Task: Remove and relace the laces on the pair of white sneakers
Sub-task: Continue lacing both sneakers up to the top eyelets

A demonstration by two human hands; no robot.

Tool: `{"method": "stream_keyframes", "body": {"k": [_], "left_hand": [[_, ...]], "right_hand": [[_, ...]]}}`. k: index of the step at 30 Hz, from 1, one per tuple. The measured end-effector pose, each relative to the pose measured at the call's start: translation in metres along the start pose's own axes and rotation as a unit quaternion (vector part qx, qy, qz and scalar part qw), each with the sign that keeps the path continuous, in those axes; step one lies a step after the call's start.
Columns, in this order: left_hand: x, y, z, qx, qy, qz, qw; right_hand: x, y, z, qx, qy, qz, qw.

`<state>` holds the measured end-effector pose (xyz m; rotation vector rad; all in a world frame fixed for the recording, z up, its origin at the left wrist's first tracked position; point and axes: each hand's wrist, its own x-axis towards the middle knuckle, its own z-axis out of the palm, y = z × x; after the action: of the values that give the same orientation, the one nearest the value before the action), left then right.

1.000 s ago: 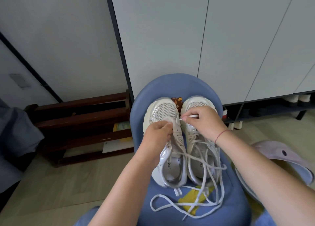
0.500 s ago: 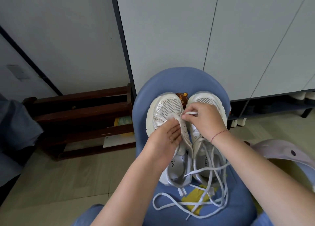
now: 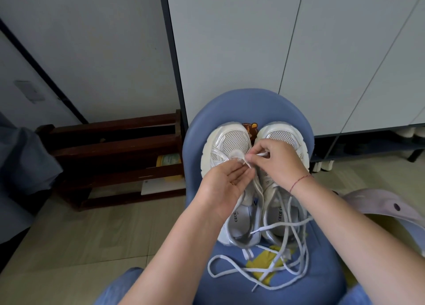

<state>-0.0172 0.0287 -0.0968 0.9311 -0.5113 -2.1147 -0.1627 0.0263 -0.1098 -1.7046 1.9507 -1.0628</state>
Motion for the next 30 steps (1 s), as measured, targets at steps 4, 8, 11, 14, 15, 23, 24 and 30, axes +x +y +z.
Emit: {"method": "stream_keyframes", "body": {"k": [4, 8, 11, 14, 15, 23, 24, 30], "left_hand": [[0.002, -0.002, -0.004, -0.006, 0.011, -0.003, 1.000], [0.007, -0.009, -0.003, 0.036, 0.036, 0.019, 0.999], [0.011, -0.012, -0.003, 0.056, 0.044, 0.023, 0.997], [0.016, -0.011, -0.005, 0.060, 0.044, 0.017, 0.997], [0.018, -0.011, -0.005, 0.059, 0.047, 0.013, 0.997], [0.029, -0.016, -0.005, 0.095, 0.061, 0.036, 0.993], [0.030, -0.017, -0.004, 0.101, 0.063, 0.039, 0.992], [0.030, -0.018, -0.003, 0.137, 0.066, 0.066, 0.986]], "right_hand": [[-0.002, -0.003, -0.005, -0.015, -0.032, 0.025, 0.999], [0.000, -0.005, -0.008, -0.042, -0.041, 0.030, 0.998], [-0.001, -0.004, -0.007, -0.042, -0.040, 0.022, 0.998], [-0.001, -0.002, -0.010, -0.026, -0.045, 0.017, 0.998], [-0.001, -0.001, -0.011, -0.020, -0.048, 0.016, 0.999], [0.000, 0.004, -0.015, 0.014, -0.072, 0.017, 0.997], [0.000, 0.005, -0.015, 0.019, -0.073, 0.017, 0.997], [-0.003, 0.004, -0.016, 0.061, -0.068, 0.028, 0.995]]}}
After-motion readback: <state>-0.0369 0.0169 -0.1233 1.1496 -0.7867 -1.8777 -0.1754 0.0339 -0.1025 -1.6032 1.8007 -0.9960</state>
